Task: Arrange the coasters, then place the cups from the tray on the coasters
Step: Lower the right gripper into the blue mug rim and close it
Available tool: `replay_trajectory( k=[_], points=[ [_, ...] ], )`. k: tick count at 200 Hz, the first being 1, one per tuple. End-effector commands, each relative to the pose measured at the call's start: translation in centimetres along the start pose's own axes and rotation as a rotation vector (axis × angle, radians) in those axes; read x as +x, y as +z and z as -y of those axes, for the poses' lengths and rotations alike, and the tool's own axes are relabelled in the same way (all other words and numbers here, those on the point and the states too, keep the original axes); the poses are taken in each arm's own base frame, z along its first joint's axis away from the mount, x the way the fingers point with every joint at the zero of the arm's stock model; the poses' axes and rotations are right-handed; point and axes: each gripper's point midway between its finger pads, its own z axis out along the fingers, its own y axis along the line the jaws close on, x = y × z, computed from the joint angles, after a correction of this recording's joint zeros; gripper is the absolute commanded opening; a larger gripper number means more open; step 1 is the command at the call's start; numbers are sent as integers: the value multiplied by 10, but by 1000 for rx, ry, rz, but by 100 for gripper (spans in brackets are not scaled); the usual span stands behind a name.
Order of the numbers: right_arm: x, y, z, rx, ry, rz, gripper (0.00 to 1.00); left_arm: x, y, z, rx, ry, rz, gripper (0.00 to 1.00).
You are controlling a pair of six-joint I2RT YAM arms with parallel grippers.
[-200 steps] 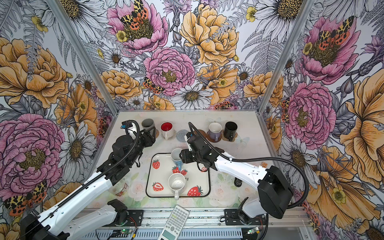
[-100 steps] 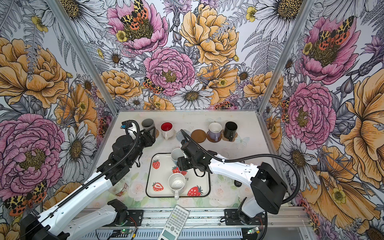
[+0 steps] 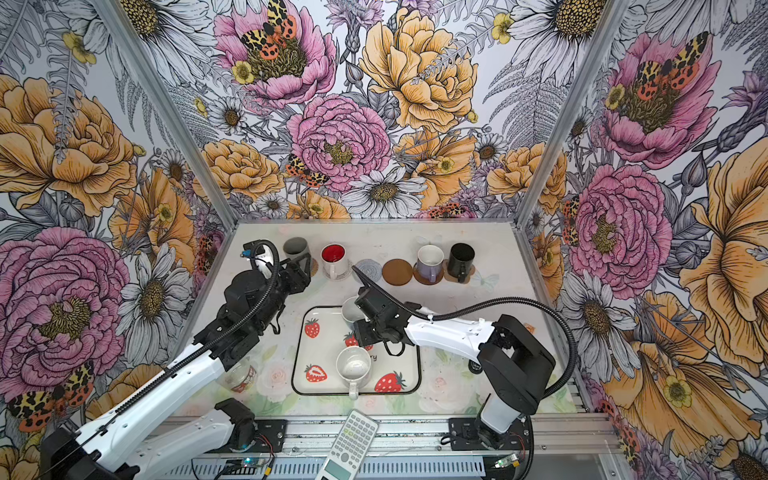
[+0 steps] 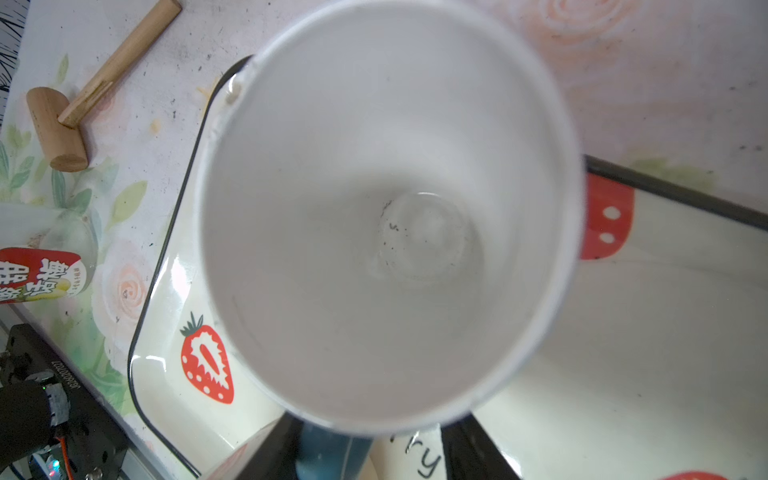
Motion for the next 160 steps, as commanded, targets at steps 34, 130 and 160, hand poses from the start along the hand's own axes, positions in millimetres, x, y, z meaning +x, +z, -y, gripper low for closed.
replay_trajectory(
  k=[34,130,160],
  points=[
    [-17,7,-5,23,-2,33,46,1,1,-8,-22,7,7,65],
    [-21,5,-6,26,-16,37,21,2,2,-11,-23,4,3,65],
    [-22,4,-5,36,-32,34,4,2,1,-11,-24,4,2,65]
  ],
)
